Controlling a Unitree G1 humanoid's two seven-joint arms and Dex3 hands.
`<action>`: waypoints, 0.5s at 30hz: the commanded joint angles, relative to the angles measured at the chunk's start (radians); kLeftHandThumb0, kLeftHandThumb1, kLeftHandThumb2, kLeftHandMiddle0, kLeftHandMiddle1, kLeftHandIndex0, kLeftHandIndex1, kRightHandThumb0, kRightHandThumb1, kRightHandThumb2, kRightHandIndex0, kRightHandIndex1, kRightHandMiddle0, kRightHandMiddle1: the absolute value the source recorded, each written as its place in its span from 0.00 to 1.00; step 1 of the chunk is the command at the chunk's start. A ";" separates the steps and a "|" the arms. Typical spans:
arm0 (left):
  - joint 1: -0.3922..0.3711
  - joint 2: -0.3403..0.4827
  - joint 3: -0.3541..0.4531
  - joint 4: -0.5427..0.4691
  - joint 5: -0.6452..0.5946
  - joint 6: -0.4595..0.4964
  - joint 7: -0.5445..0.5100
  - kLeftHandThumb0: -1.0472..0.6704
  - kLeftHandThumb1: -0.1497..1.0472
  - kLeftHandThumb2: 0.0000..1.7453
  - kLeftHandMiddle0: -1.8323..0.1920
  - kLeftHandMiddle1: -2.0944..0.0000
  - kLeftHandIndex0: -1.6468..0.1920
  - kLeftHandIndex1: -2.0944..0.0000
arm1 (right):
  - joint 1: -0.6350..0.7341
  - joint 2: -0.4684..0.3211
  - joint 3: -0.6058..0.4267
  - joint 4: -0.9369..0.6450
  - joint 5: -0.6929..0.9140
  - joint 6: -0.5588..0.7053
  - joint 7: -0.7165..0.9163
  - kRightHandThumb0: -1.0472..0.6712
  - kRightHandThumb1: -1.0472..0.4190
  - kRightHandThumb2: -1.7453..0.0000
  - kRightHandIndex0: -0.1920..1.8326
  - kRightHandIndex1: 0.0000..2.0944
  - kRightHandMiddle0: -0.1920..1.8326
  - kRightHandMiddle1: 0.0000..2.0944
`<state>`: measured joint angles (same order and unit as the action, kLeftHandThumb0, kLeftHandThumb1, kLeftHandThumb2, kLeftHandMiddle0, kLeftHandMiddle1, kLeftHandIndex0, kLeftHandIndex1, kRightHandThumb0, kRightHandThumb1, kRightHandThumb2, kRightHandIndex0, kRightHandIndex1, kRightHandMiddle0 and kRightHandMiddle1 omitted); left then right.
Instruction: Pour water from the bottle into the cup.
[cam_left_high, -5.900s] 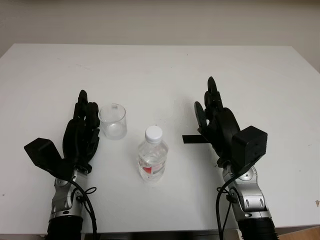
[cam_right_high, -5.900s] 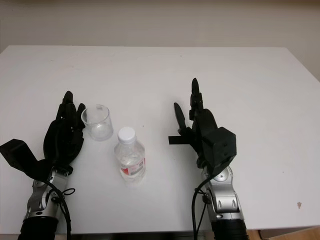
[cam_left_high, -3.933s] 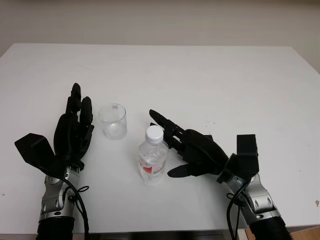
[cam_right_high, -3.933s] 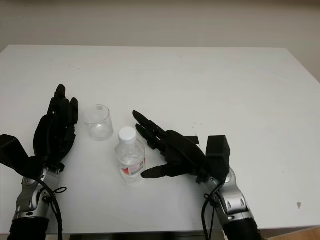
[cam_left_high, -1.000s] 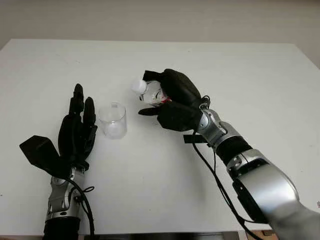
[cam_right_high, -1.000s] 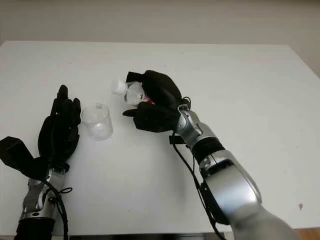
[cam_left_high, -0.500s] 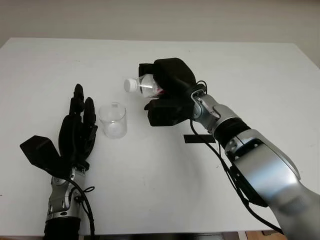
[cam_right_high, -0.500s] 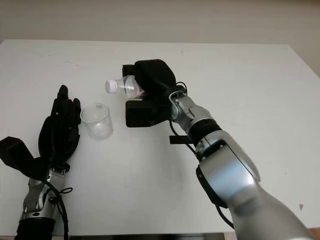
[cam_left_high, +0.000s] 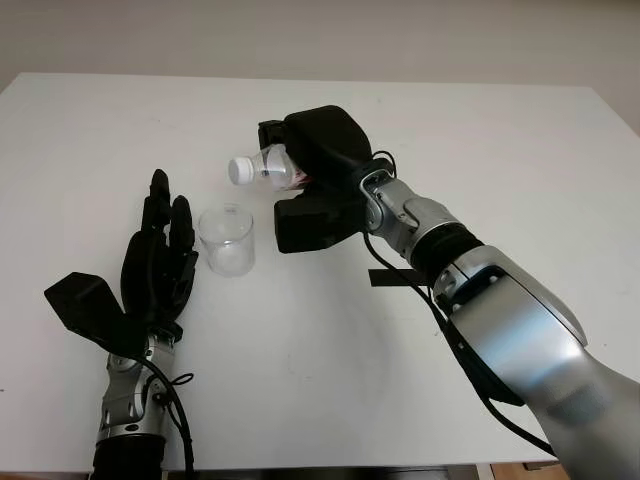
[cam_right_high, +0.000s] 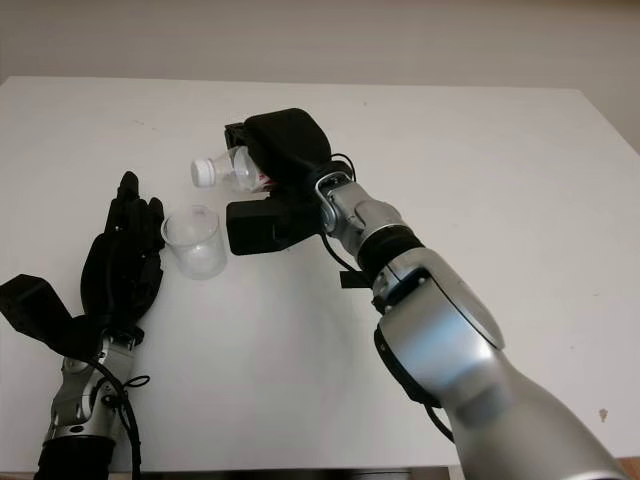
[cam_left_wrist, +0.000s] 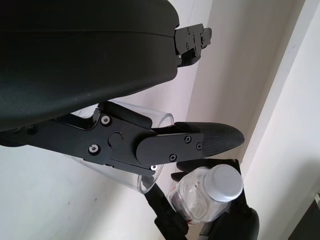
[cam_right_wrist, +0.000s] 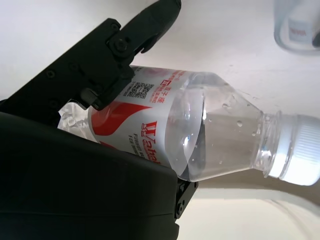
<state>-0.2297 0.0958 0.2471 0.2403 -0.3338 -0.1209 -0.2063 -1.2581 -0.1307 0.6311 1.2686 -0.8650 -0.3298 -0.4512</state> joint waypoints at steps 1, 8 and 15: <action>0.007 -0.006 0.000 -0.004 0.003 -0.007 0.002 0.19 1.00 0.26 1.00 0.98 0.99 0.98 | -0.047 -0.002 0.033 0.000 -0.033 0.004 -0.037 0.44 0.03 0.94 0.55 1.00 0.27 0.99; 0.003 -0.008 0.001 0.001 0.000 -0.011 0.001 0.19 1.00 0.26 1.00 0.98 0.99 0.98 | -0.069 0.002 0.151 0.013 -0.153 0.014 -0.141 0.43 0.04 0.97 0.61 1.00 0.30 0.99; 0.001 -0.006 -0.001 0.003 0.003 -0.012 -0.001 0.19 1.00 0.27 1.00 0.98 0.99 0.98 | -0.089 0.001 0.240 0.026 -0.242 0.066 -0.224 0.40 0.06 0.97 0.63 1.00 0.28 0.98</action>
<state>-0.2298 0.0946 0.2470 0.2407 -0.3328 -0.1252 -0.2035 -1.3124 -0.1292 0.8650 1.2926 -1.1023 -0.2714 -0.6602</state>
